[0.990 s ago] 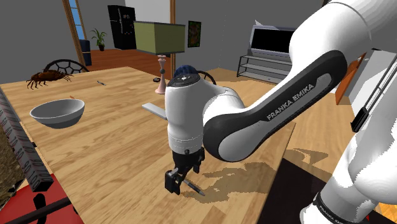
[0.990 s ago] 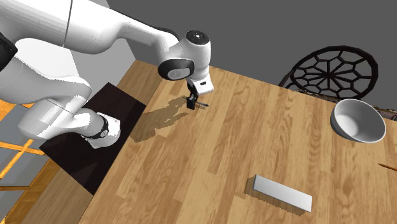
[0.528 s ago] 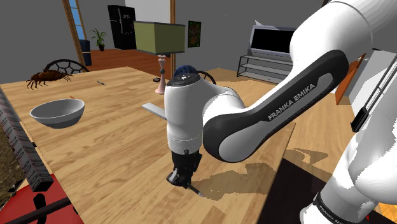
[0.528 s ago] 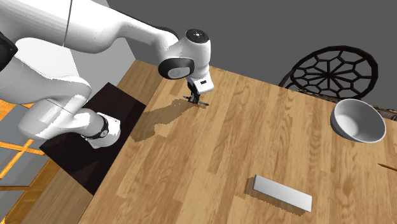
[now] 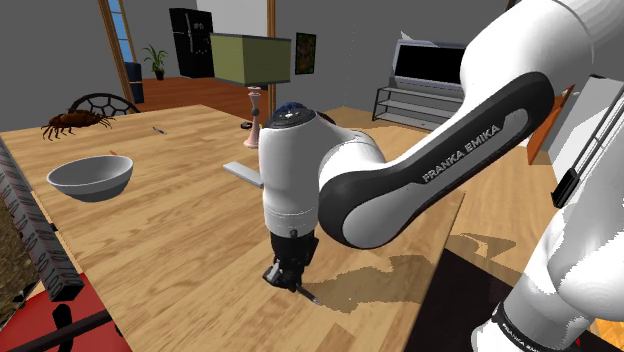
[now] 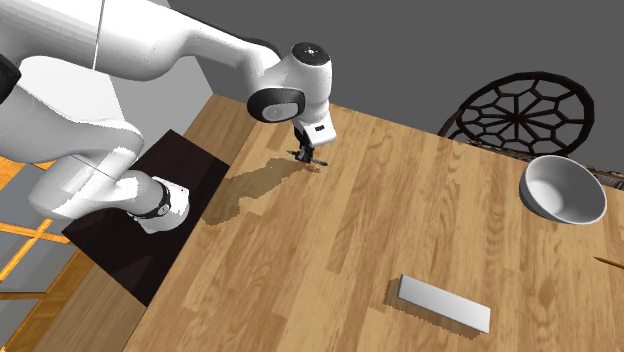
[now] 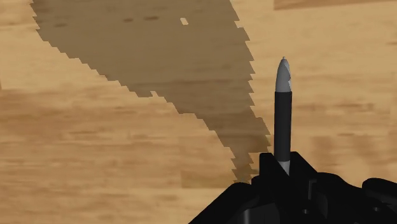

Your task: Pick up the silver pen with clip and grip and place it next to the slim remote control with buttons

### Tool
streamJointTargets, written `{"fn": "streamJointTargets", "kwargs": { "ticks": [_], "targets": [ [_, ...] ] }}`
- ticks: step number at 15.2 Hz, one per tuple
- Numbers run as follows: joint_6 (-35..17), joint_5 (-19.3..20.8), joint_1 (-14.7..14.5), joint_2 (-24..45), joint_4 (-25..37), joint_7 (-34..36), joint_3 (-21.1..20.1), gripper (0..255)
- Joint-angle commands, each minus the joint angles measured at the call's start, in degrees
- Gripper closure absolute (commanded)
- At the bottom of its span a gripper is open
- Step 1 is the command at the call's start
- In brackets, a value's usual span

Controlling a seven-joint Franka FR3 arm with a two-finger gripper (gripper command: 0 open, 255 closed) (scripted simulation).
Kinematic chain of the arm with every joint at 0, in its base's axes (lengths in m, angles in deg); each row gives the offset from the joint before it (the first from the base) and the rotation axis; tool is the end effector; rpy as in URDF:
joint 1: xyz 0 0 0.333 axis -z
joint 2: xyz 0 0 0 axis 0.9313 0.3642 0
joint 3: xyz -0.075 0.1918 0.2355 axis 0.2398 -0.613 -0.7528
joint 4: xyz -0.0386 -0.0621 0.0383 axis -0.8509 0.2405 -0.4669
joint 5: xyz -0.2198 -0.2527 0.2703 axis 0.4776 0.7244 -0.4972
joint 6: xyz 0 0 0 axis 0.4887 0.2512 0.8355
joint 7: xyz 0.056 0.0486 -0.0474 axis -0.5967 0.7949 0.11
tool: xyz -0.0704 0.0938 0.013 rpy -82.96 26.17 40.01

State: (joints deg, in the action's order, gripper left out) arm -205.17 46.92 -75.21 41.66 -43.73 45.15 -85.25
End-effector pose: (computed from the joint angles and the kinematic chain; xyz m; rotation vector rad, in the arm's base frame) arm 0.3716 0.3889 0.3050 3.0487 0.3005 0.0122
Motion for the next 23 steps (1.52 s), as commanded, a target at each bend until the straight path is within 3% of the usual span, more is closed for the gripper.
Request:
{"fn": "streamJointTargets", "kwargs": {
  "ticks": [1, 15, 23],
  "targets": [
    [1.54, -1.18, 0.08, -1.32, 0.51, -0.97, 0.04, 255],
    [11.56, -5.94, -0.01, -7.57, 5.79, -5.03, 1.04, 255],
    [11.33, -1.69, 5.17, -2.43, 10.12, -13.2, 6.33, 255]
  ]
}}
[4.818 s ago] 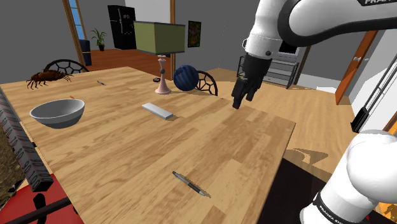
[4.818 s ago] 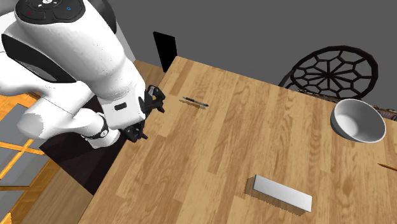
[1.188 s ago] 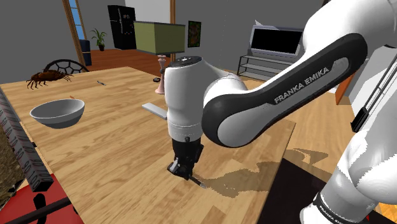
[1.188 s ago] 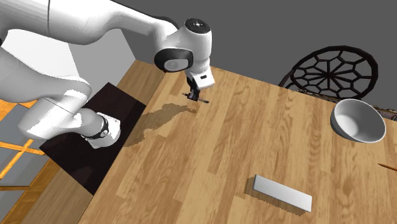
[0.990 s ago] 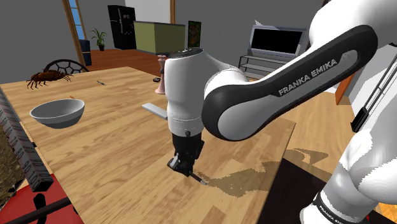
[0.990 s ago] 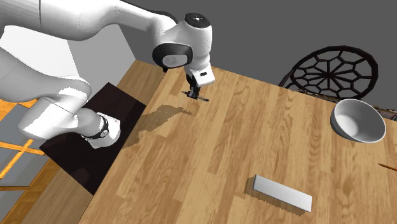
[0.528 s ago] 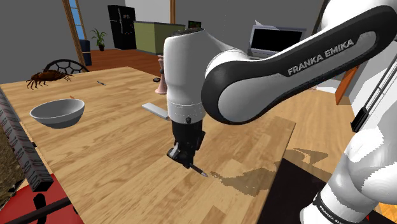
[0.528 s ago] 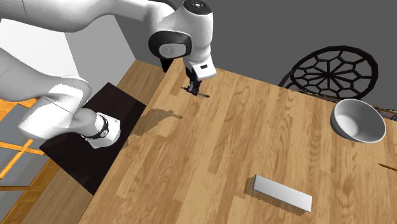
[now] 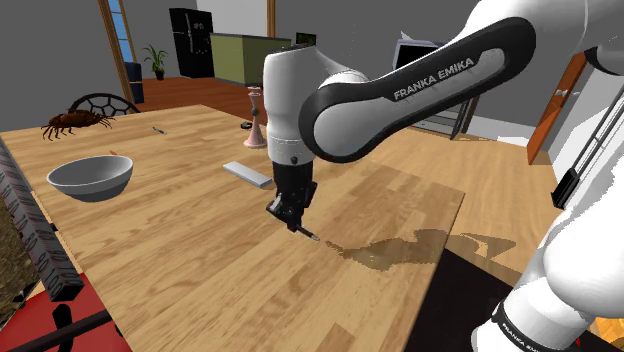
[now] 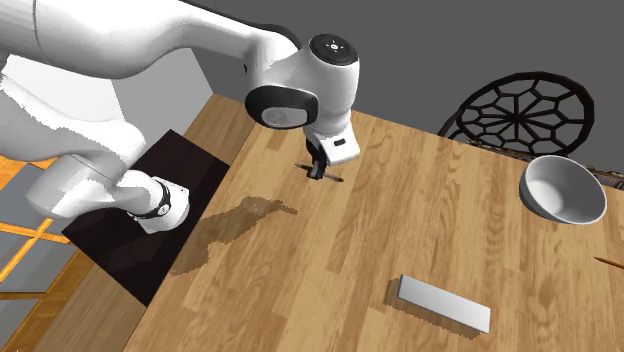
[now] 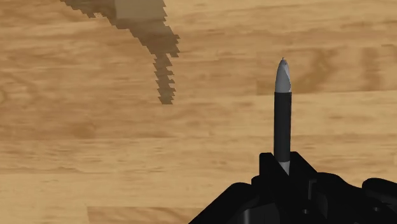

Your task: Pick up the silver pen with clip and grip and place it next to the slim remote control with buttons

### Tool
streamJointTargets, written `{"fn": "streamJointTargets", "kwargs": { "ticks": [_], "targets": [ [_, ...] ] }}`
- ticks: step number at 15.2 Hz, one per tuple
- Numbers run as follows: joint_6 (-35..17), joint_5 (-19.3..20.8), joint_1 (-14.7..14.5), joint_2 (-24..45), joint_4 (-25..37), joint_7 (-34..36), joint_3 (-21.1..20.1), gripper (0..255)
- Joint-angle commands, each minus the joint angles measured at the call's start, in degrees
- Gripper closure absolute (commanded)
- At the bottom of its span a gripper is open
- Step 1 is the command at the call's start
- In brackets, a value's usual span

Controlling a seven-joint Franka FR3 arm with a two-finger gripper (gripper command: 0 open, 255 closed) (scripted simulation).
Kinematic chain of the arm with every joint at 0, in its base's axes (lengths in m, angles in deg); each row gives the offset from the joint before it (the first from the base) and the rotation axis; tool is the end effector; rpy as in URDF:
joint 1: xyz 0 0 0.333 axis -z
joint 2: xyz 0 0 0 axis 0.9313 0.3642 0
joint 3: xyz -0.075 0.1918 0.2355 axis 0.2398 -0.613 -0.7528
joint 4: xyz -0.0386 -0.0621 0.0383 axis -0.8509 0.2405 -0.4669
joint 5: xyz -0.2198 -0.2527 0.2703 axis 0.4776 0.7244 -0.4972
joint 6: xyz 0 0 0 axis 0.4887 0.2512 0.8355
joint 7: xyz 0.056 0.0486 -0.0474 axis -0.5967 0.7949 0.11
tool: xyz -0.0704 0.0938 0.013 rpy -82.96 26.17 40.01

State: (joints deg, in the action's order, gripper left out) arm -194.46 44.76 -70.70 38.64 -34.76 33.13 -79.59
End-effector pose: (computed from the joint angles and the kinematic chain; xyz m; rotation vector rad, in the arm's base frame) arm 0.4531 0.3322 0.3873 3.0489 0.2986 0.0106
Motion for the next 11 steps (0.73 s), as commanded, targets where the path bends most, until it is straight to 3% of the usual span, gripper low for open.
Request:
{"fn": "streamJointTargets", "kwargs": {
  "ticks": [1, 11],
  "targets": [
    [0.67, 1.07, 1.27, 1.45, 2.0, -2.08, 1.27, 255],
    [2.76, 7.01, 6.24, 12.36, 14.2, -10.2, 6.59, 255]
  ]
}}
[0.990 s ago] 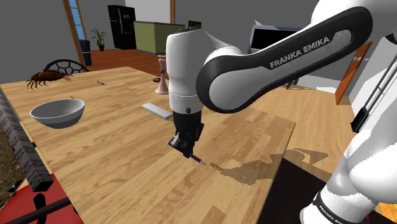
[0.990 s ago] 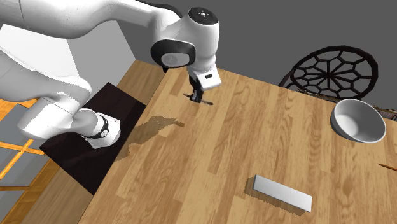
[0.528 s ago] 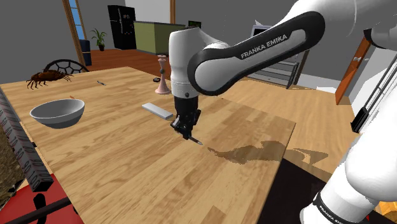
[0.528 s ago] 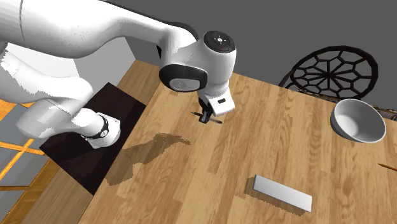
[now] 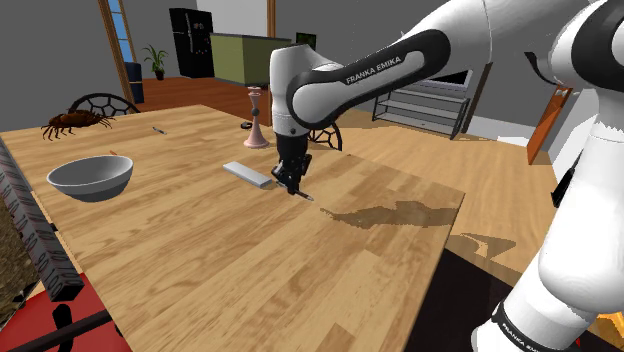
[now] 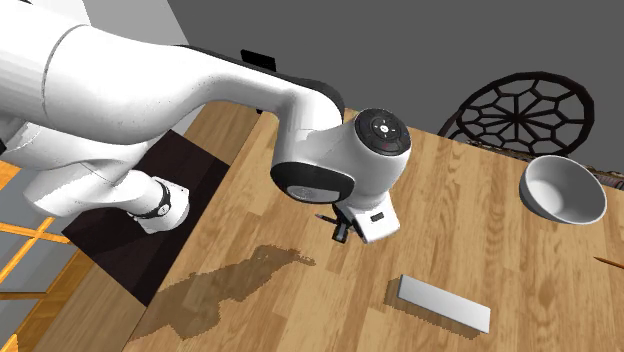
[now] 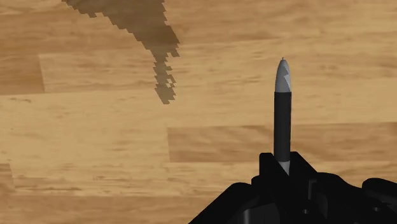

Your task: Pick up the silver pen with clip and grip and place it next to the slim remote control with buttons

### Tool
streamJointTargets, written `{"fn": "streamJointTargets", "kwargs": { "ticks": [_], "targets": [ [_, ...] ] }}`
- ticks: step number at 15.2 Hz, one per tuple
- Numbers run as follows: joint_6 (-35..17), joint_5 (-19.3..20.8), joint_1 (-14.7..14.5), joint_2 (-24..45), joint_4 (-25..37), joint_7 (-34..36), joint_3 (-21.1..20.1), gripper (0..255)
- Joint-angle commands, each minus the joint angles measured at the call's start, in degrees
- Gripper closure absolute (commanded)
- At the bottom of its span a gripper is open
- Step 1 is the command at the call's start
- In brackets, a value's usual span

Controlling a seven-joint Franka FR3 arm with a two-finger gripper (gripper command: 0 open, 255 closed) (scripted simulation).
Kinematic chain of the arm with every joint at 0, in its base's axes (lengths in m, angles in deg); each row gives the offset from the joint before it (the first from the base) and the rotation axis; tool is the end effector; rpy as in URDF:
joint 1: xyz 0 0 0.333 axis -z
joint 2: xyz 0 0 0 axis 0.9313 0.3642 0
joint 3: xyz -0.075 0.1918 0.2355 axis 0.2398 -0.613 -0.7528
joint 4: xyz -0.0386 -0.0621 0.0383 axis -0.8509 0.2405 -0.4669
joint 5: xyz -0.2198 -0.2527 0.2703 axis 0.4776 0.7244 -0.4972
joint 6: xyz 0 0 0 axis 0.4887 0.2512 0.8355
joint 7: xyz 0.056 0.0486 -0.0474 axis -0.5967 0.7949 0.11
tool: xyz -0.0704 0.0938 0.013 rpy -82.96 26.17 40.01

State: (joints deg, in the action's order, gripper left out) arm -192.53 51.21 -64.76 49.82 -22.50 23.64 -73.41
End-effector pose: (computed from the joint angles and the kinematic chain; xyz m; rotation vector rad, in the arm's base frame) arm 0.5736 0.2398 0.3895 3.0489 0.2987 0.0101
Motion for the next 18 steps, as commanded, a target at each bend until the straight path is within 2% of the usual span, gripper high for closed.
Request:
{"fn": "streamJointTargets", "kwargs": {
  "ticks": [1, 6, 11, 15, 18],
  "targets": [
    [1.22, 1.1, 0.66, 2.47, 3.56, -1.46, 0.88, 255],
    [3.78, 3.67, 2.05, 9.52, 12.94, -5.23, 3.17, 255],
    [7.58, 5.92, 2.66, 17.74, 24.95, -9.12, 5.27, 255],
    [12.0, 7.49, 2.36, 25.71, 37.54, -12.54, 6.92, 255],
    [16.84, 8.6, 1.35, 33.38, 50.44, -15.53, 8.24, 255]
  ]
}}
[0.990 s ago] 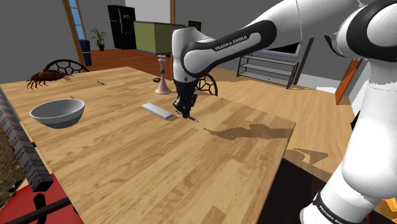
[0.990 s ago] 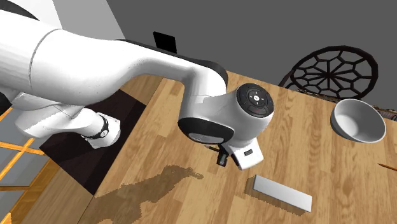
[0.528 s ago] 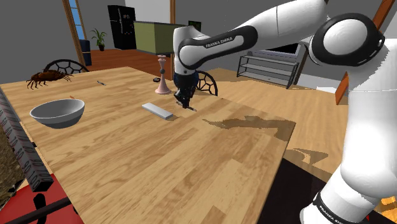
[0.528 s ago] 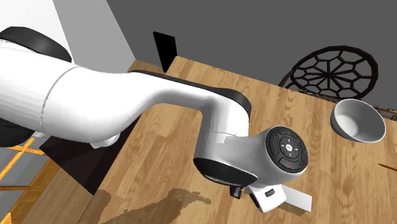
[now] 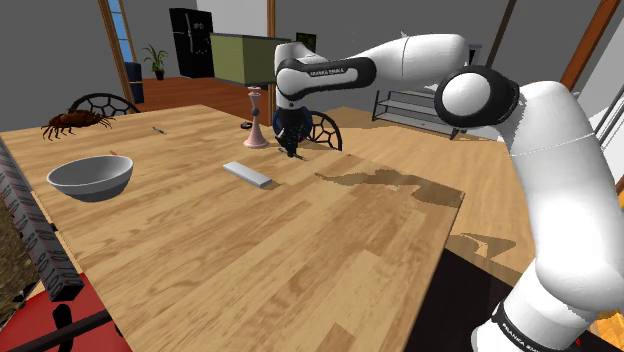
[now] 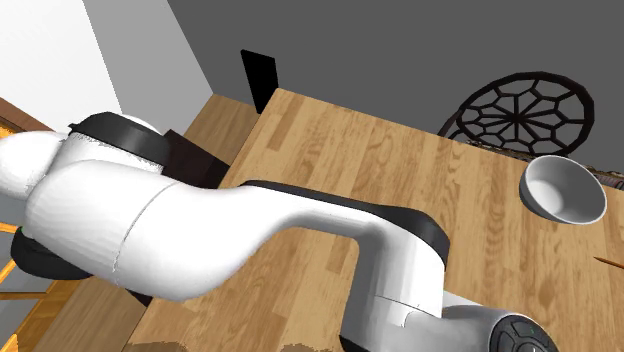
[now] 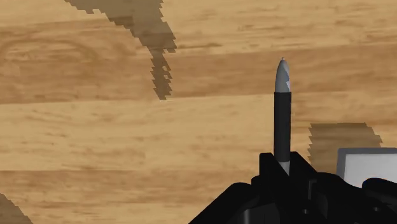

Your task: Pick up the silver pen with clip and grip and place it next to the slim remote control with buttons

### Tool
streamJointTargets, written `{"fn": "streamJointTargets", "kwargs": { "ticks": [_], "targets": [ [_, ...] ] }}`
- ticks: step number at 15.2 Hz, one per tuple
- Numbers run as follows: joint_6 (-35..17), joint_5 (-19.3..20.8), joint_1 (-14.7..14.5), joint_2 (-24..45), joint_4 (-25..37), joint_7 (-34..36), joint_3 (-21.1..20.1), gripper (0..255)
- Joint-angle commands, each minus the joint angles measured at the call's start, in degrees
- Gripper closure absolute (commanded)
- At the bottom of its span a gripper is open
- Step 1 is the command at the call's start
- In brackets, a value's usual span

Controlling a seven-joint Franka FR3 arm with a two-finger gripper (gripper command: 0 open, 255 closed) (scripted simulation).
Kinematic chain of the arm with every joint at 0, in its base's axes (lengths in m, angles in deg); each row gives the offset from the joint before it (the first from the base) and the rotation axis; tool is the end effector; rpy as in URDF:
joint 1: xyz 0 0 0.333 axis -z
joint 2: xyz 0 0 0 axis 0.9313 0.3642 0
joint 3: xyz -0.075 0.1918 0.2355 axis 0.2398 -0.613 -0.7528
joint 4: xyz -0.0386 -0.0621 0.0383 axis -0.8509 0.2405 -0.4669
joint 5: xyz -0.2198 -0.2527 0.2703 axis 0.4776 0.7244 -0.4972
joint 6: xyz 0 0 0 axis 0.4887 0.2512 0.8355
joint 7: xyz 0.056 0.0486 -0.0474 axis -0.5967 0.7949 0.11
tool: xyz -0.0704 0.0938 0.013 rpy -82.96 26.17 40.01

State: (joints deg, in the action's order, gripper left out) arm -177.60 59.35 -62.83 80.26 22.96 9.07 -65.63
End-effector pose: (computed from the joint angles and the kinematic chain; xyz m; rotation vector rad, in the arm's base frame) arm 0.7693 0.0929 0.4038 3.0490 0.2999 0.0109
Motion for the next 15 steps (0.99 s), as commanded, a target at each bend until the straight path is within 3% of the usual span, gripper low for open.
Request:
{"fn": "streamJointTargets", "kwargs": {
  "ticks": [1, 2, 15],
  "targets": [
    [4.14, 0.84, -1.21, 6.21, 10.68, -2.15, 0.98, 255],
    [7.4, 1.28, -2.31, 10.76, 18.83, -3.71, 1.66, 255],
    [-3.1, 1.66, -0.39, 9.95, 7.08, -1.87, 1.68, 255]
  ]
}}
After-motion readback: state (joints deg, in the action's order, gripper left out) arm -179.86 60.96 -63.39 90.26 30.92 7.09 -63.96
